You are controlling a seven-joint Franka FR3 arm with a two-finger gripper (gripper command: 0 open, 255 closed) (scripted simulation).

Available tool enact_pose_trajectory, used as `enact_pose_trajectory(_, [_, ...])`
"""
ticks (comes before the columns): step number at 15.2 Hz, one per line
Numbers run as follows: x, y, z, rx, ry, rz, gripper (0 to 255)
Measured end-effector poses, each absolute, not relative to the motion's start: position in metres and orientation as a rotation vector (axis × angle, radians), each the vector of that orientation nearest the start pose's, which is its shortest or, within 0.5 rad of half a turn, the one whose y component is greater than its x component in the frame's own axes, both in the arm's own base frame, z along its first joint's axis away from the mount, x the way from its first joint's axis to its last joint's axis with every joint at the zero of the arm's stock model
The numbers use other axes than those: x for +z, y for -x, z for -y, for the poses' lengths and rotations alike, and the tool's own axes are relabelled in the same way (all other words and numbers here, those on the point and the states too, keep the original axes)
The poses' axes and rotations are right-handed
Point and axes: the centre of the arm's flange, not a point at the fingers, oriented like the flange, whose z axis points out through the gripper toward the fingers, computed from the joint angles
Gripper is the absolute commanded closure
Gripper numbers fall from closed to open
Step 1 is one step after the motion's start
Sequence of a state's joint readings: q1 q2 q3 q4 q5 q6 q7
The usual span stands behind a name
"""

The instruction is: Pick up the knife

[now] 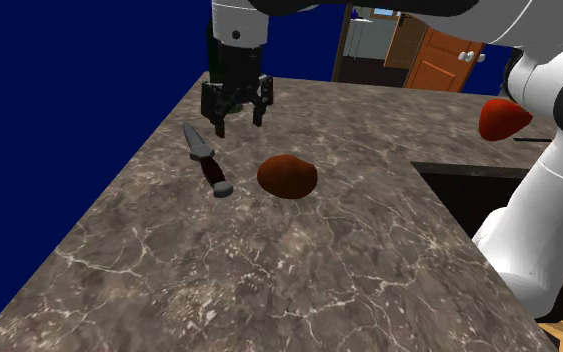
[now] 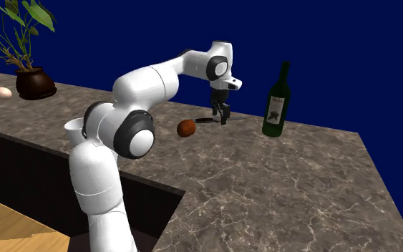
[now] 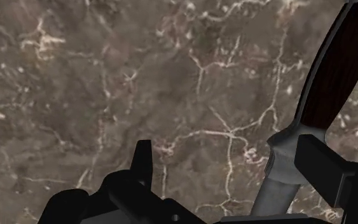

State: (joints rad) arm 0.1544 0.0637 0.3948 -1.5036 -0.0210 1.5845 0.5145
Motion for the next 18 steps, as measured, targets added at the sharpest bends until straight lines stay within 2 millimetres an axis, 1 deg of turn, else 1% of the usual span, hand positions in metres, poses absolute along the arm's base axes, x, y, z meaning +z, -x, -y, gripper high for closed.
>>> enact_pose_trajectory(1, [0.624,-0.502,-0.305,-0.021,3.129,0.058,0])
enact_pose_trajectory(2, [0.623,-0.510,-0.314,-0.014,3.131,0.063,0])
enact_pose_trajectory(3, [0.624,-0.515,-0.328,-0.008,3.132,0.068,0])
enact_pose_trajectory(6, [0.626,-0.531,-0.361,0.008,3.136,0.079,0])
enact_pose_trajectory(9, [0.610,-0.534,-0.368,0.013,3.138,0.079,0])
enact_pose_trajectory(14, [0.585,-0.536,-0.369,0.013,3.138,0.079,0])
enact_pose_trajectory(15, [0.583,-0.536,-0.368,0.013,3.138,0.079,255])
enact_pose_trajectory(18, [0.582,-0.535,-0.368,0.013,3.138,0.079,255])
